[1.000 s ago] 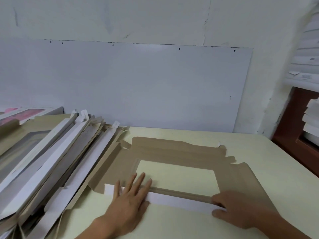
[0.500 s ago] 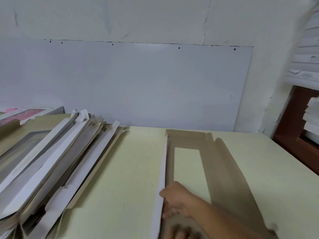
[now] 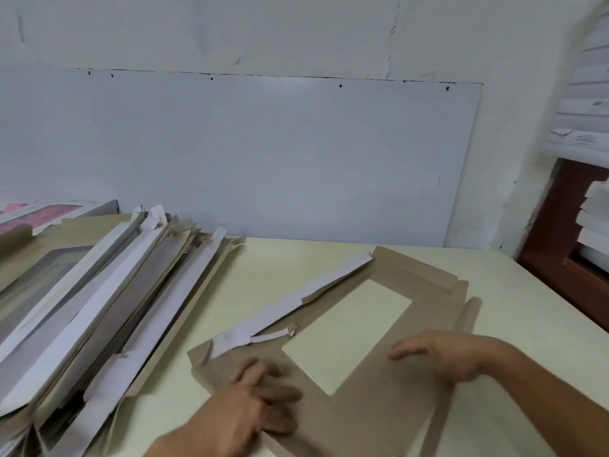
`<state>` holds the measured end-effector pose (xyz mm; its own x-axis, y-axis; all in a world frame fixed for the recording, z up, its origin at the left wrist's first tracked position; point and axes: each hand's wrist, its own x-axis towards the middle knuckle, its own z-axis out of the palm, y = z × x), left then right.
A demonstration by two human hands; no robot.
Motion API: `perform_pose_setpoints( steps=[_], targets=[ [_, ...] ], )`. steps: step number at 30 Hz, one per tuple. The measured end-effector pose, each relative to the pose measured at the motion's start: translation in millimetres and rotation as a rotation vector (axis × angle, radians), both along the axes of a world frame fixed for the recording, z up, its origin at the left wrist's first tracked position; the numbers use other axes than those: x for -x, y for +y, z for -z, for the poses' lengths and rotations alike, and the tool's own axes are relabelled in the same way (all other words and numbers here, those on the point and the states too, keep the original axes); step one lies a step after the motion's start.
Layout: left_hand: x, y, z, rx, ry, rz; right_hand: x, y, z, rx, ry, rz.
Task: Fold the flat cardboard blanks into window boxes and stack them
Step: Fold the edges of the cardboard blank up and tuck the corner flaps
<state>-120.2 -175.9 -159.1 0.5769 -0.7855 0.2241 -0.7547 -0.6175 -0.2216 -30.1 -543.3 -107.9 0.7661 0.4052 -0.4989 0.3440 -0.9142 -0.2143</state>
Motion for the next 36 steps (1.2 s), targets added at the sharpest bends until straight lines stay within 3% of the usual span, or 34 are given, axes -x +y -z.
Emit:
perform_pose_setpoints(
  steps=[2,4,6,8,10,12,14,16,18,21,25,31,36],
  targets=[
    [-6,13,-2,0.039,0.222,-0.108,3,-32,7,0.237,-0.028,0.004],
    [-15,25,-8,0.047,0.237,-0.160,5,-48,16,0.319,-0.111,0.009],
    [-22,25,-19,-0.038,0.332,-0.288,4,-51,19,0.282,-0.251,-0.052],
    [-27,26,-25,-0.122,0.307,-0.441,4,-46,20,0.166,-0.368,-0.103],
    [-34,41,-27,-0.129,0.203,-0.631,9,-32,18,0.088,-0.348,-0.059],
    [-36,57,-33,-0.107,0.215,-0.833,20,-15,22,0.079,-0.279,-0.028],
    [-31,61,-47,-0.006,0.161,-0.915,32,3,30,0.001,-0.278,0.003],
    [-24,51,-55,0.159,0.016,-0.841,43,20,39,-0.142,-0.304,0.064],
    [-14,25,-46,0.395,-0.053,-0.576,52,36,47,-0.224,-0.340,0.109],
    [2,-29,-15,0.429,0.250,-0.230,59,52,63,-0.180,-0.444,0.029],
    [-9,-60,26,0.125,0.472,-0.302,59,63,86,-0.022,-0.409,0.014],
    [-19,-43,31,0.011,0.541,-0.337,49,21,97,0.045,-0.360,0.153],
    [-23,-28,30,0.077,0.499,-0.349,50,-32,89,0.123,-0.314,0.247]
  ],
)
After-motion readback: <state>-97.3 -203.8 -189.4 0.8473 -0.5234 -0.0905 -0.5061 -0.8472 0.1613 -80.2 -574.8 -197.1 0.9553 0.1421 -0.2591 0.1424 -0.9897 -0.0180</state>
